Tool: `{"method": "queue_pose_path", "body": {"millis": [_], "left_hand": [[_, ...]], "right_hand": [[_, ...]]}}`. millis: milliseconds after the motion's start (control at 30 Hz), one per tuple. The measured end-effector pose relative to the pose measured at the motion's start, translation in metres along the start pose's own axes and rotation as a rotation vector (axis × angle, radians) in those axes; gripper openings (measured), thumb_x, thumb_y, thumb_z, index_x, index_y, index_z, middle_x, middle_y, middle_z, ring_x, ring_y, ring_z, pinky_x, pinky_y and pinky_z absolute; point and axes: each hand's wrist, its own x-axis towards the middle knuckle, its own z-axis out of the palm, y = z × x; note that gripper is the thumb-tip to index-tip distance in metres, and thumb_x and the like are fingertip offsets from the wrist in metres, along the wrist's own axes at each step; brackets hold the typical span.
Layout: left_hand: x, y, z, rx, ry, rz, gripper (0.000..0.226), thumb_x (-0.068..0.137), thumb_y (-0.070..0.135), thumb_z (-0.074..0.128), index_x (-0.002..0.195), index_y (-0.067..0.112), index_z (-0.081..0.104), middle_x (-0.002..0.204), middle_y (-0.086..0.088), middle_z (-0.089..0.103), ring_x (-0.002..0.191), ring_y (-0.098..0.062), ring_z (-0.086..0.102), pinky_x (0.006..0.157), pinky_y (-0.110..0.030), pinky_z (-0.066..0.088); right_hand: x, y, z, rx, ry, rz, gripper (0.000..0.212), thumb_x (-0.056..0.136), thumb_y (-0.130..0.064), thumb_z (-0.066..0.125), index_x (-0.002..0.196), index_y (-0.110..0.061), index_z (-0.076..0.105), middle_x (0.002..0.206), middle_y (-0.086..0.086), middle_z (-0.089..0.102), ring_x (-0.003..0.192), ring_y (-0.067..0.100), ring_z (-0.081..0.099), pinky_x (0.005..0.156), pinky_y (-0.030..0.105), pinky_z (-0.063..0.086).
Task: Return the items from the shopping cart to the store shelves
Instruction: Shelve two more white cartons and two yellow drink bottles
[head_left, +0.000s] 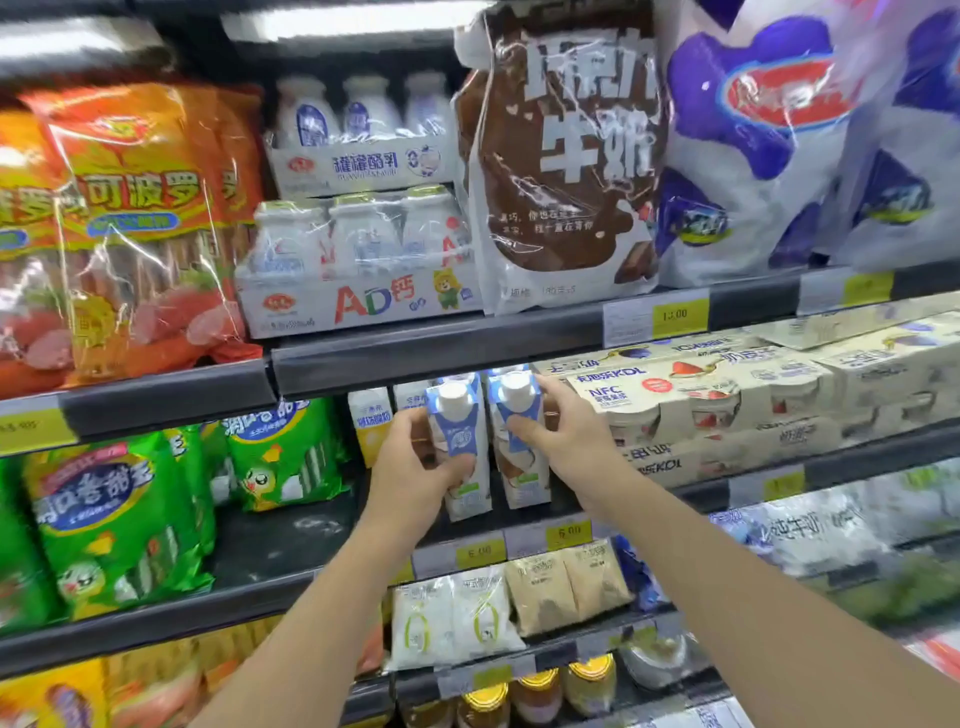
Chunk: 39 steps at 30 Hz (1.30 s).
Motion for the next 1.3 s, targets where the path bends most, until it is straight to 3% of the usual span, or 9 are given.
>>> {"method": "queue_pose_path", "body": {"millis": [100, 167, 300, 433, 633, 1067, 1300], "left_hand": [[-0.002, -0.001, 0.001, 0.055, 0.03, -0.006, 0.044, 0.076, 0.01, 0.084, 0.096, 0.036, 0.054, 0.096, 0.012, 0.068, 0.085, 0.001, 0.065, 0.074, -0.02, 0.053], [-0.005, -0.005, 0.002, 0.153, -0.019, -0.006, 0.045, 0.072, 0.011, 0.086, 0.093, 0.037, 0.056, 0.091, 0.015, 0.069, 0.084, 0.003, 0.065, 0.067, -0.01, 0.048], [-0.009, -0.01, 0.003, 0.232, -0.051, 0.0, 0.039, 0.073, 0.013, 0.086, 0.097, 0.029, 0.06, 0.088, 0.015, 0.069, 0.083, -0.001, 0.066, 0.063, -0.008, 0.044], [-0.006, -0.012, 0.007, 0.24, -0.052, 0.014, 0.036, 0.075, 0.016, 0.085, 0.099, 0.027, 0.06, 0.087, 0.011, 0.069, 0.083, -0.009, 0.067, 0.069, -0.022, 0.049], [-0.006, -0.017, 0.006, 0.244, -0.054, 0.036, 0.035, 0.076, 0.018, 0.084, 0.1, 0.025, 0.06, 0.087, 0.012, 0.069, 0.082, -0.008, 0.066, 0.071, -0.023, 0.05], [-0.005, -0.013, 0.006, 0.255, -0.052, 0.024, 0.037, 0.074, 0.017, 0.085, 0.102, 0.024, 0.062, 0.087, 0.013, 0.069, 0.079, -0.001, 0.064, 0.066, -0.016, 0.047], [-0.006, -0.014, 0.007, 0.256, -0.039, -0.008, 0.037, 0.074, 0.016, 0.086, 0.102, 0.022, 0.062, 0.086, 0.012, 0.068, 0.076, 0.001, 0.062, 0.063, -0.012, 0.043]], "right_hand": [[-0.003, 0.007, 0.001, -0.117, 0.046, -0.006, 0.034, 0.088, -0.025, 0.07, 0.121, -0.022, 0.059, 0.104, -0.005, 0.067, 0.09, 0.007, 0.062, 0.081, 0.025, 0.053], [-0.005, 0.017, 0.006, -0.136, 0.032, 0.029, 0.036, 0.082, -0.023, 0.076, 0.113, -0.019, 0.058, 0.098, -0.006, 0.068, 0.082, -0.001, 0.061, 0.075, 0.02, 0.051], [-0.008, 0.035, 0.017, -0.215, 0.047, 0.093, 0.045, 0.075, -0.033, 0.079, 0.109, -0.025, 0.051, 0.105, -0.006, 0.065, 0.097, 0.015, 0.063, 0.087, 0.04, 0.052], [-0.009, 0.041, 0.023, -0.272, 0.06, 0.087, 0.048, 0.069, -0.048, 0.072, 0.107, -0.033, 0.048, 0.11, -0.007, 0.062, 0.105, 0.018, 0.06, 0.09, 0.048, 0.051], [-0.019, 0.04, 0.026, -0.233, 0.117, 0.052, 0.044, 0.079, -0.026, 0.077, 0.113, -0.026, 0.049, 0.115, -0.002, 0.058, 0.109, 0.016, 0.056, 0.094, 0.037, 0.049], [-0.023, 0.038, 0.029, -0.158, 0.133, 0.015, 0.044, 0.083, -0.013, 0.074, 0.117, -0.02, 0.048, 0.116, 0.0, 0.055, 0.109, 0.013, 0.053, 0.087, 0.024, 0.04], [-0.023, 0.043, 0.028, -0.138, 0.096, 0.066, 0.054, 0.08, -0.018, 0.078, 0.125, -0.02, 0.048, 0.12, -0.002, 0.055, 0.105, 0.008, 0.054, 0.077, 0.012, 0.039]]}}
